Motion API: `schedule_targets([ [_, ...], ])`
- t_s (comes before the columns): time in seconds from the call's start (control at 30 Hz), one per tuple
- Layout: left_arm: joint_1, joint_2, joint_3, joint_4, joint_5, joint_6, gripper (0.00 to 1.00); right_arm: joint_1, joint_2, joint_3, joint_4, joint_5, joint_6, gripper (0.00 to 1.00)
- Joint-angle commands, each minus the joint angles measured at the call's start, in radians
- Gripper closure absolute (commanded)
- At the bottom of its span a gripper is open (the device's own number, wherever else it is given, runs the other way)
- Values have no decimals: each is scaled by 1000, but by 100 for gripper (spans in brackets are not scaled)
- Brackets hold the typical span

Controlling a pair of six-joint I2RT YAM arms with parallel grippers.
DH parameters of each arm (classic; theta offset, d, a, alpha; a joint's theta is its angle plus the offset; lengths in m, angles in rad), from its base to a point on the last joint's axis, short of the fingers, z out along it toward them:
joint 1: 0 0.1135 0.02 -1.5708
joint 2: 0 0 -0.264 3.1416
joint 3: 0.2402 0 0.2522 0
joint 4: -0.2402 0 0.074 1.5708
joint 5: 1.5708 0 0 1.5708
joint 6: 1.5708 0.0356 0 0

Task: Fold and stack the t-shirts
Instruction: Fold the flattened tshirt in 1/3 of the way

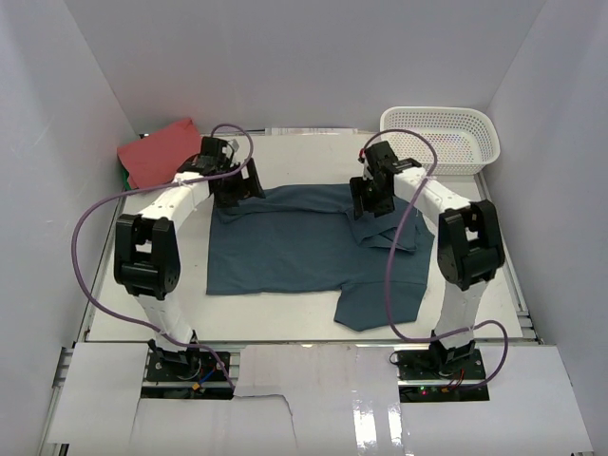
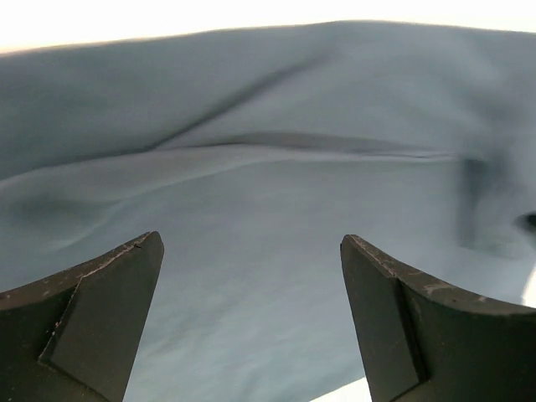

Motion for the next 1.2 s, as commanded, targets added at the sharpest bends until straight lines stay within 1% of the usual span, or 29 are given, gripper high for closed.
schedule_targets([
  [0.0,-44,45,132,24,143,-75,2,23,-188,-119,81,30,-35,34],
  [0.07,-57,129,196,20,197,-104,2,54,-263,-168,116,42,-64,34],
  [0.1,-79,154,263,18,223,-129,2,71,-282,-205,127,91,-77,34],
  [0.17,-106,230,339,3,240,-146,2,123,-323,-232,144,178,-106,35],
  [0.2,-134,260,423,-10,250,-161,2,140,-331,-248,147,235,-120,35],
  [0.23,-146,321,465,-25,257,-167,2,155,-336,-255,150,264,-129,35],
  [0.3,-177,388,543,-65,277,-186,2,197,-337,-263,160,298,-155,36],
  [0.33,-183,416,595,-68,307,-218,2,207,-334,-272,164,327,-160,37],
  [0.37,-192,469,614,-68,321,-235,2,230,-325,-277,168,355,-161,38],
  [0.43,-203,514,666,-62,373,-275,2,244,-311,-294,180,398,-161,38],
  [0.5,-222,562,689,-53,395,-295,2,252,-301,-306,200,433,-199,39],
  [0.6,-238,594,707,-16,433,-333,2,252,-274,-305,206,474,-204,39],
  [0.73,-245,619,710,50,507,-393,2,252,-236,-280,217,473,-222,40],
  [0.87,-246,651,730,91,550,-450,2,252,-186,-250,204,465,-223,48],
  [0.9,-246,654,730,101,559,-459,2,253,-179,-246,200,461,-221,49],
  [1.03,-246,663,724,107,568,-471,2,252,-153,-239,194,438,-213,56],
  [1.17,-246,656,694,113,557,-470,2,252,-135,-243,191,409,-209,57],
])
